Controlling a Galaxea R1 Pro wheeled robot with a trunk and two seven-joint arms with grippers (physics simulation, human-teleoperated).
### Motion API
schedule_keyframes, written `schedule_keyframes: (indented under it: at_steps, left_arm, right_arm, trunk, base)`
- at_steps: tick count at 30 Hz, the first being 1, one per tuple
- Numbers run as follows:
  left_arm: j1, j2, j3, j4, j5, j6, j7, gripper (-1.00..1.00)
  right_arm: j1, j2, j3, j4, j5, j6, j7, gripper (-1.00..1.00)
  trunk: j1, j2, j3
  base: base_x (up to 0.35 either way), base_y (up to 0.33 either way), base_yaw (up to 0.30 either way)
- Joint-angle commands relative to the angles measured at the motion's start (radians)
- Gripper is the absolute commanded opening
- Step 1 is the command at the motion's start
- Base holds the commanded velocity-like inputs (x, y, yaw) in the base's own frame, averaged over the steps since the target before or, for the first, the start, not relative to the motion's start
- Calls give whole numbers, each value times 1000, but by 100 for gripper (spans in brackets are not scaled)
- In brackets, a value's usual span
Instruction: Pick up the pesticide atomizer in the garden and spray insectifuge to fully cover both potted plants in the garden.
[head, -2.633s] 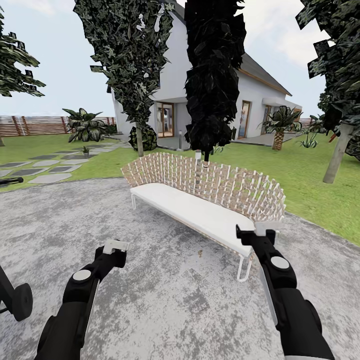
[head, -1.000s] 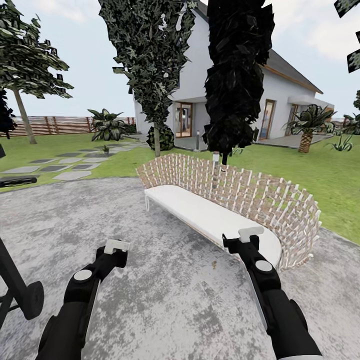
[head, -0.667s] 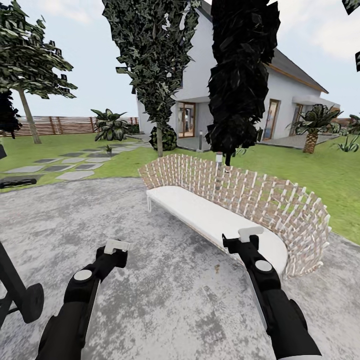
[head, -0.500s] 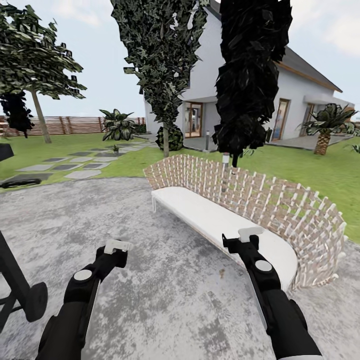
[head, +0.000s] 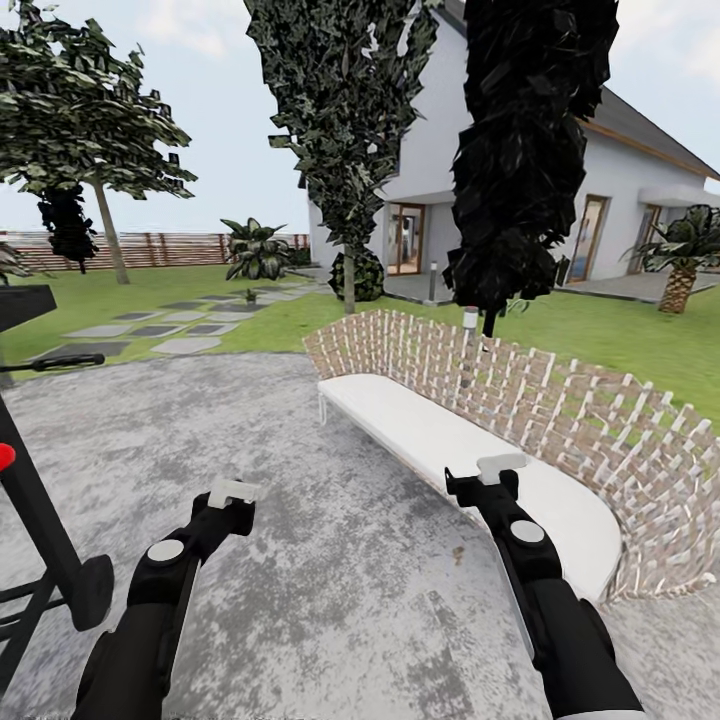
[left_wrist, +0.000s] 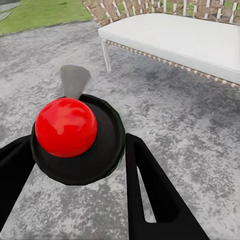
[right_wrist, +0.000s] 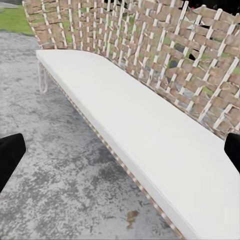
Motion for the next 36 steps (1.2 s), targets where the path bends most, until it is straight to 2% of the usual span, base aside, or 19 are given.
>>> schedule_keyframes:
  at_steps: [1,11,18,23,36]
  left_arm:
    - [-1,-1,2,-1,-10,2,-11,-100]
    - [-1,-1,2,-1,-10,2,-11,-100]
    - [-1,-1,2,0,-10,2,-11,-100]
    - [-1,-1,2,-1,-10,2,-11,-100]
    - [-1,-1,2,0,-9,2,-11,-100]
  right_arm:
    - [0,0,0,-2,10,6,3,100]
    - [0,0,0,-2,11,6,3,100]
    - [0,1,1,-2,12,6,4,100]
    - [0,0,0,-2,10,6,3,100]
    - [0,0,1,-2,10,6,4,100]
  trunk:
    - [0,-1,-2]
    - [0,-1,-10]
    - [0,-1,-10]
    - [0,-1,-11]
    - [0,-1,-15]
  base:
    - [0,0,199]
    - [53,0,226]
    - [290,0,41]
    - [67,0,1]
    - [319,-26,92]
